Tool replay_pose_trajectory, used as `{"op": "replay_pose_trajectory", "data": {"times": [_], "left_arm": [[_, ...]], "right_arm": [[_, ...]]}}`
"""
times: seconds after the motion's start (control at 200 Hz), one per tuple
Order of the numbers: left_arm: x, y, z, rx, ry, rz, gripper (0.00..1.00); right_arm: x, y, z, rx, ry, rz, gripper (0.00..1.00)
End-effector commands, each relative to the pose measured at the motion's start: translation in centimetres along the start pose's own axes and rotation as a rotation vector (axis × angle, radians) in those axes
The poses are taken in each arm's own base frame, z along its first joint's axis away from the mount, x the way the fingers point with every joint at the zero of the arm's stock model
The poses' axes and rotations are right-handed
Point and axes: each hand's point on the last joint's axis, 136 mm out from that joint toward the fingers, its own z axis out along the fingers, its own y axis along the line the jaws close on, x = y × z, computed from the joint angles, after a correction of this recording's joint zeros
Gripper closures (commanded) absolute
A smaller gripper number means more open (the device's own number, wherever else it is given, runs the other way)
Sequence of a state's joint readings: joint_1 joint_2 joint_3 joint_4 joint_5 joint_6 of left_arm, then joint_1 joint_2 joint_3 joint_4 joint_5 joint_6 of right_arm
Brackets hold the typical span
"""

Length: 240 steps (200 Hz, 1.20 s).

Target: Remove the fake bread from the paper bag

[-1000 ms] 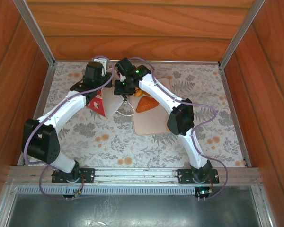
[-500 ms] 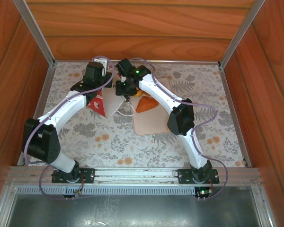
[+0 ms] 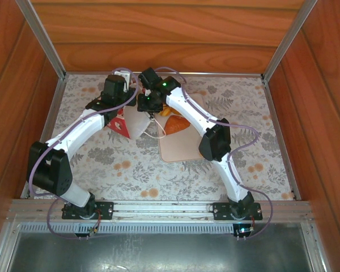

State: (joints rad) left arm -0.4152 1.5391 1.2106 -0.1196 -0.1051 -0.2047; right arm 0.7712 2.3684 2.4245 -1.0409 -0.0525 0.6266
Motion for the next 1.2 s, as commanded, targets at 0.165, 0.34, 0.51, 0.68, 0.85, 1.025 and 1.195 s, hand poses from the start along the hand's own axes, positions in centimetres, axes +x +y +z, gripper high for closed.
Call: {"op": "replay_pose_trajectory", "data": {"times": [0.165, 0.34, 0.51, 0.68, 0.85, 1.025, 1.195], "left_arm": [[-0.3, -1.1, 0.4, 0.036, -0.021, -0.016, 1.0], [-0.2, -0.9, 0.5, 0.03, -0.018, -0.014, 1.0], [-0.1, -0.5, 0.6, 0.006, -0.014, -0.011, 1.0], [0.0, 0.0, 0.7, -0.024, -0.012, -0.004, 1.0], [0.2, 0.5, 0.9, -0.05, -0.007, 0.0, 1.0], [0.4, 0.6, 1.2, -0.056, 0.0, 0.001, 1.0], [0.5, 0.7, 1.3, -0.063, 0.003, 0.003, 1.0]], "right_arm": [[-1.0, 0.5, 1.3, -0.072, 0.006, 0.013, 0.58], [-1.0, 2.1, 0.5, -0.152, 0.012, -0.022, 0.62], [-0.2, 3.3, -0.7, -0.208, 0.03, -0.037, 0.71], [0.6, 2.8, -1.7, -0.203, 0.026, -0.021, 0.79], [0.9, 3.2, -3.3, -0.219, -0.006, -0.025, 0.82], [1.6, 3.9, -4.8, -0.249, -0.018, -0.029, 0.84], [2.5, 4.0, -5.9, -0.273, -0.022, -0.019, 0.86]]}}
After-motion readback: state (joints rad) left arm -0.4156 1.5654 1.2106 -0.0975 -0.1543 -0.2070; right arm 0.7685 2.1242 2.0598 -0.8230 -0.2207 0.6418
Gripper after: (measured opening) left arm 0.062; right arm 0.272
